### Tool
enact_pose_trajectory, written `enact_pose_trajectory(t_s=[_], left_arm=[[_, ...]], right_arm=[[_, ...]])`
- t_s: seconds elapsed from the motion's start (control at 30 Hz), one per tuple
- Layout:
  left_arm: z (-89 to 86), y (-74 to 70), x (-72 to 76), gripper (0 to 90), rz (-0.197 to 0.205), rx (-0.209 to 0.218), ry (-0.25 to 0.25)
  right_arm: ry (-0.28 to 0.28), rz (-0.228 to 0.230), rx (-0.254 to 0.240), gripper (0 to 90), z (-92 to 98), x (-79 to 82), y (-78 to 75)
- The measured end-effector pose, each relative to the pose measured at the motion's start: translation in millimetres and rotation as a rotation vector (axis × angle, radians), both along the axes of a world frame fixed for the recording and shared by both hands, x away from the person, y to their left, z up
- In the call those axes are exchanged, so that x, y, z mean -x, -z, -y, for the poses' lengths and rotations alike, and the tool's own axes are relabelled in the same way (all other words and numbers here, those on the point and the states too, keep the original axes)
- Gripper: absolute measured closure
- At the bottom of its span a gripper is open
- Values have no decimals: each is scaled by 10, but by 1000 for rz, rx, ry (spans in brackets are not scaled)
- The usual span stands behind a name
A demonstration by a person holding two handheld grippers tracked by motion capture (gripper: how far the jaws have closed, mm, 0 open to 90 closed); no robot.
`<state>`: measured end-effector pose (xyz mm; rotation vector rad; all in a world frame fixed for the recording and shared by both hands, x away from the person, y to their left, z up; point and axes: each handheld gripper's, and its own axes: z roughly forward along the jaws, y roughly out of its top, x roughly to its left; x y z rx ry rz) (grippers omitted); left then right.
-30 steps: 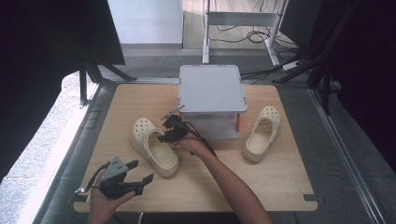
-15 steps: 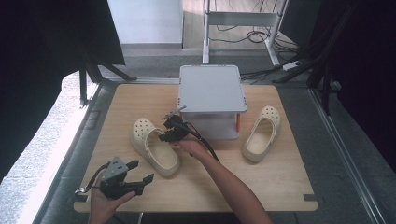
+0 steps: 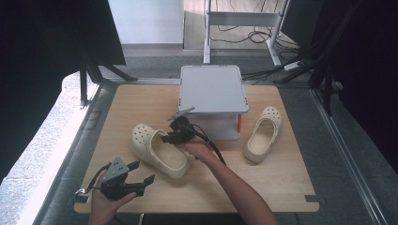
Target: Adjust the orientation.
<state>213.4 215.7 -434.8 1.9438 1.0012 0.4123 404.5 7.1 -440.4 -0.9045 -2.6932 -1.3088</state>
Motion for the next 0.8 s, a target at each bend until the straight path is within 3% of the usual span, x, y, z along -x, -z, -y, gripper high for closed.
enact_pose_trajectory(t_s=[0.37, 0.77, 0.8], left_arm=[[66, 10, -18, 241, -5, -6, 17], [124, 19, -94, 241, -8, -11, 42], [136, 17, -105, 241, -7, -11, 46]], right_arm=[[16, 1, -14, 783, 339, 218, -7], [97, -8, -49, 782, 963, 554, 69], [116, -11, -59, 782, 1083, 619, 92]])
